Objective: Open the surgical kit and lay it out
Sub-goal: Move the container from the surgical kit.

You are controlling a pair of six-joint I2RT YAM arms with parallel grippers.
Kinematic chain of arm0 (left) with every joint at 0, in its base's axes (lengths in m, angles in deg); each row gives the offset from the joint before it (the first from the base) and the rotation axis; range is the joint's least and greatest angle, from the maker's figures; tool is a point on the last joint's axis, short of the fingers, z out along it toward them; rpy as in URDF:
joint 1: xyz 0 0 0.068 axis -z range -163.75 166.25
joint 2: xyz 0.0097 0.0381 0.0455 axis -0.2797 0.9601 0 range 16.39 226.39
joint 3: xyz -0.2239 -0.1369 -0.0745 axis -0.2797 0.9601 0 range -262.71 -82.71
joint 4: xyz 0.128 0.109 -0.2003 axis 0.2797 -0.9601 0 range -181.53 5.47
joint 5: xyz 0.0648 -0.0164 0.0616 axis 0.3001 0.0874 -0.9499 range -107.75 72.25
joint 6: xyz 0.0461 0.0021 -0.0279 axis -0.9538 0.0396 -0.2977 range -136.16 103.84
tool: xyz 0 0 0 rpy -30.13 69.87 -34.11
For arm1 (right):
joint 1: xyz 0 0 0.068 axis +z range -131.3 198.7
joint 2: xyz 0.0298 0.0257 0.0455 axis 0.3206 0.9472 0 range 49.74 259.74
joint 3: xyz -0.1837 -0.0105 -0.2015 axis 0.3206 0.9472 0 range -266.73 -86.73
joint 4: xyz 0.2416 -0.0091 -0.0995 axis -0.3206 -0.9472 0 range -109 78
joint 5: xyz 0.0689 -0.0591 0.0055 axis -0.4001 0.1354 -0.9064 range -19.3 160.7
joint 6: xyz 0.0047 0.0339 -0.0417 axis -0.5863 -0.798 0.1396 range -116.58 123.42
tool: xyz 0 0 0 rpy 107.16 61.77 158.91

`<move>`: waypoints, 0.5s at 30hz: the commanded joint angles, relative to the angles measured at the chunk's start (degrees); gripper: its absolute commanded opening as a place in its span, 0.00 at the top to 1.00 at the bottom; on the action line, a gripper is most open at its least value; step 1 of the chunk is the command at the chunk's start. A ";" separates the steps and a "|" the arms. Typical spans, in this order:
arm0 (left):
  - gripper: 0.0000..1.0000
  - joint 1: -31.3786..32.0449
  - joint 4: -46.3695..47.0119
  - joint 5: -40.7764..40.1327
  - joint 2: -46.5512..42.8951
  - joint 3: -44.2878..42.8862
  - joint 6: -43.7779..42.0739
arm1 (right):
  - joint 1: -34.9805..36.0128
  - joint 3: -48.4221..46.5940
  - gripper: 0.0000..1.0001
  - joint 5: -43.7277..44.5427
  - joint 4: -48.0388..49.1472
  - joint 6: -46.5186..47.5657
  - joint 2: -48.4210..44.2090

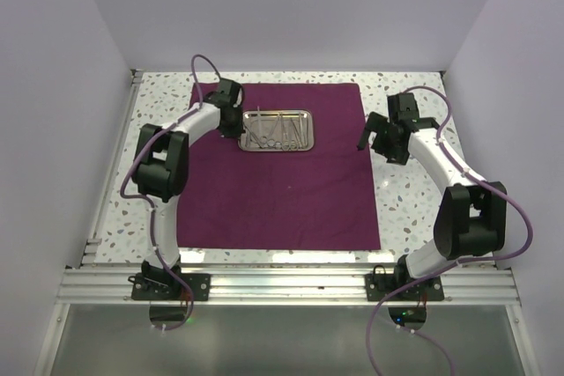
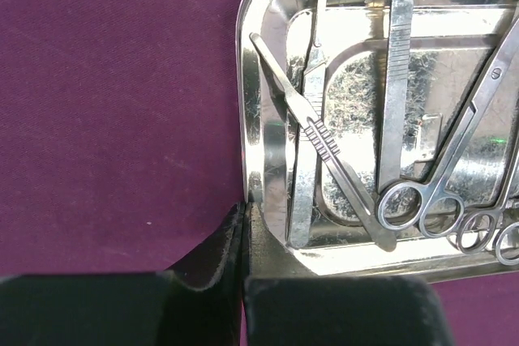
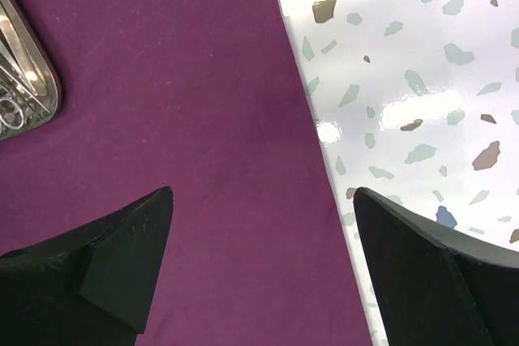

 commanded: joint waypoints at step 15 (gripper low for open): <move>1.00 1.92 -4.09 6.20 -8.54 -0.50 -2.25 | -0.09 -0.15 0.04 0.81 -2.12 1.55 -1.87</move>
